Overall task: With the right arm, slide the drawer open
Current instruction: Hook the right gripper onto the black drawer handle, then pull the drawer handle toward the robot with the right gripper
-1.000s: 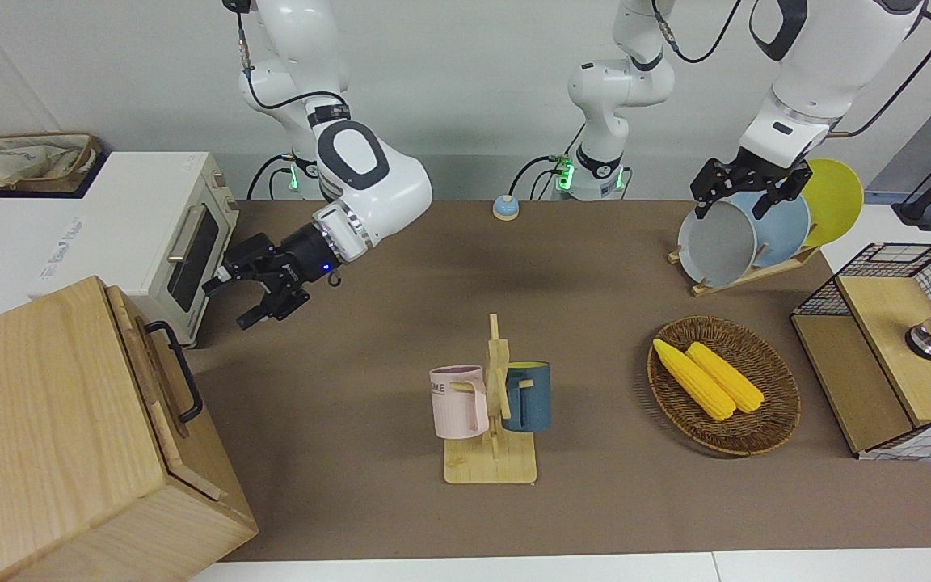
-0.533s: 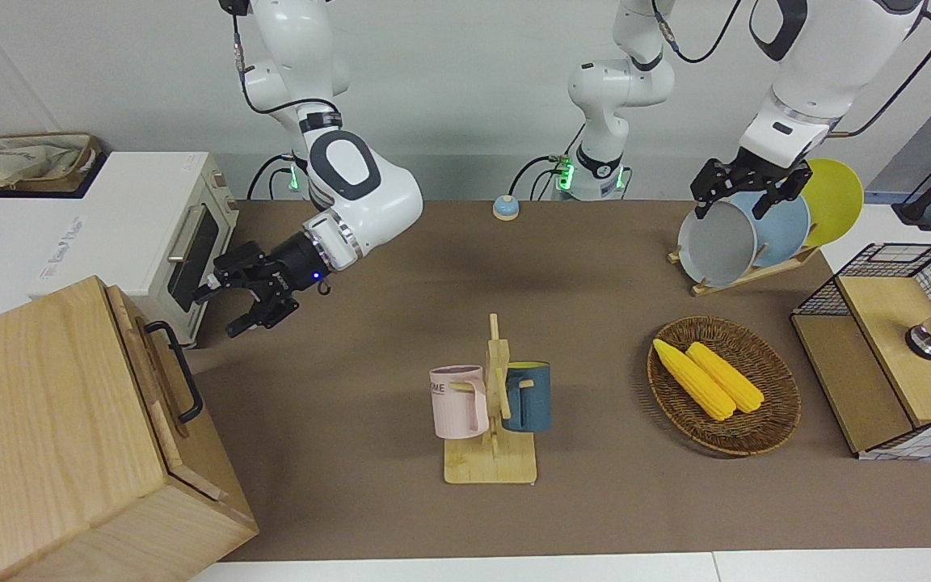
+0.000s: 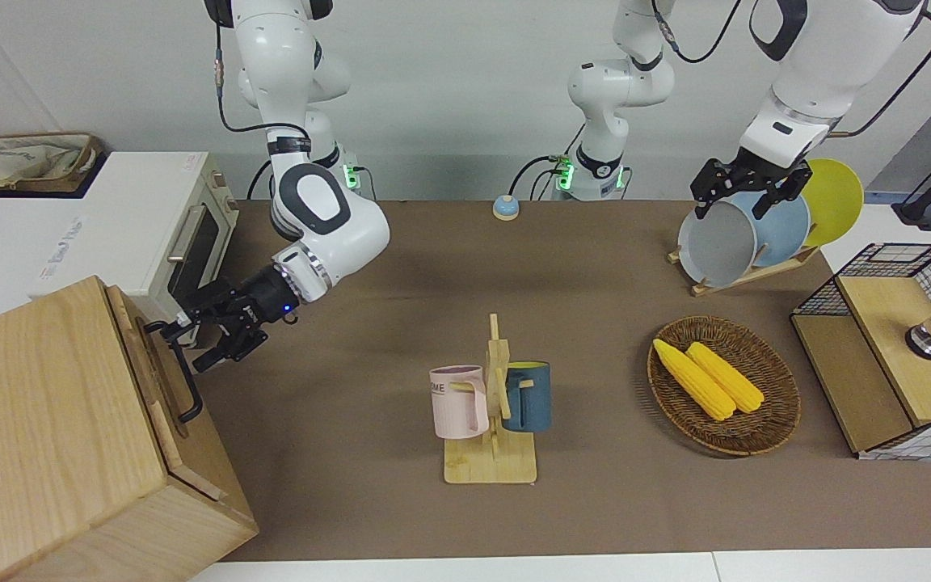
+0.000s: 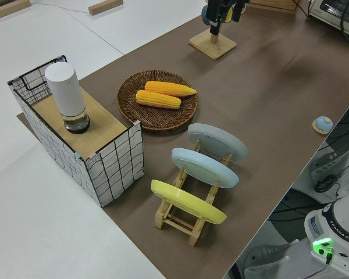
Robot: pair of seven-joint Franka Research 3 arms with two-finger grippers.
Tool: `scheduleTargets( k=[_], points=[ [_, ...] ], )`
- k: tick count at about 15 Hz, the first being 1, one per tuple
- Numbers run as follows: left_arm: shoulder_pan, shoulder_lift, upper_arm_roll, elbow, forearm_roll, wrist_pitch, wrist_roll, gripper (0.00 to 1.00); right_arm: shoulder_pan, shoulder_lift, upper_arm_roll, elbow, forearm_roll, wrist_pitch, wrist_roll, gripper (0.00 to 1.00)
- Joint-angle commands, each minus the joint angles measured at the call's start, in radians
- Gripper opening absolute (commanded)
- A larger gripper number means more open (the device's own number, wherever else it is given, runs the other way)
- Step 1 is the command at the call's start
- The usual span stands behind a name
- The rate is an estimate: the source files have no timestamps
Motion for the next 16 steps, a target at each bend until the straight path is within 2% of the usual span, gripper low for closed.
scheduleTargets(
  k=[1, 3, 4, 13, 16],
  points=[
    [0.005, 0.013, -0.007, 0.026, 0.017, -0.020, 0.010, 0.99, -0.021, 0.025, 0.012, 0.022, -0.046, 0.025, 0.018, 0.219],
    [0.005, 0.011, -0.007, 0.026, 0.017, -0.020, 0.010, 0.99, -0.021, 0.025, 0.012, 0.022, -0.051, 0.025, 0.020, 0.051],
    [0.005, 0.011, -0.007, 0.024, 0.017, -0.020, 0.010, 0.99, -0.021, 0.025, 0.012, 0.022, -0.053, 0.025, 0.020, 0.001],
    [0.005, 0.011, -0.007, 0.024, 0.017, -0.020, 0.010, 0.99, -0.001, 0.023, 0.020, 0.020, -0.036, 0.011, 0.015, 0.000],
    [0.005, 0.011, -0.007, 0.026, 0.017, -0.020, 0.010, 0.99, 0.011, 0.020, 0.044, 0.017, -0.002, -0.007, 0.014, 0.000]
  ],
)
